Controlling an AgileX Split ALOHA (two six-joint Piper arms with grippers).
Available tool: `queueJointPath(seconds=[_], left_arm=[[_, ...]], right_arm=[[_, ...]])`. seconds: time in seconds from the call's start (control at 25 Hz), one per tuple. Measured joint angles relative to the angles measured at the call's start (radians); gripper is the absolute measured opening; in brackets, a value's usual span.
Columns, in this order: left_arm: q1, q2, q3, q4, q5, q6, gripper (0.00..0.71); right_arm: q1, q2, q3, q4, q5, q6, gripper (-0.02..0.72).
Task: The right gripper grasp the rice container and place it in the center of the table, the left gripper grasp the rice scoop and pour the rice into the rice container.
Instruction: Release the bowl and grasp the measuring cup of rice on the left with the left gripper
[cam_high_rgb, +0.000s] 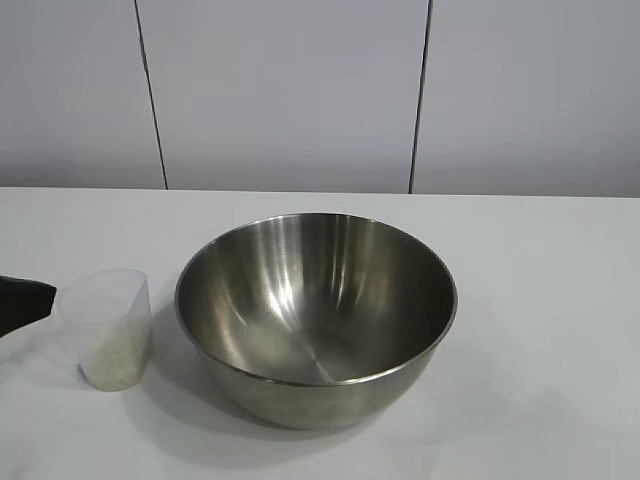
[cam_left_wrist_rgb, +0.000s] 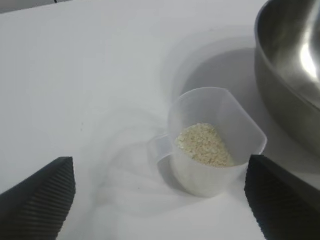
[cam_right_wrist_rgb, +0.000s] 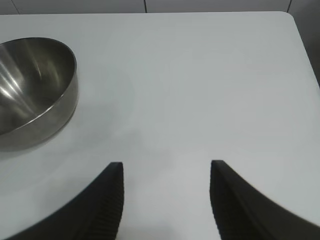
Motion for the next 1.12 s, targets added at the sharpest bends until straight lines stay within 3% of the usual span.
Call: queueJointPath(seconds=[0.32,0.88,1.12], left_arm=[[0.042,0.184,-0.001,-0.001,-0.166,0.052,0.659],[0.043,0.346,-0.009,-0.163,-0.31,0.229,0.659],[0.043,0.453,-0.012,-0.177,-0.452,0.229,0.659]], right_arm=[[0.0,0.0,0.0,0.0,0.0,0.0,0.356],[0.0,0.0,0.0,0.0,0.001,0.0,0.356],[0.0,0.0,0.0,0.0,0.001,0.0,0.356]])
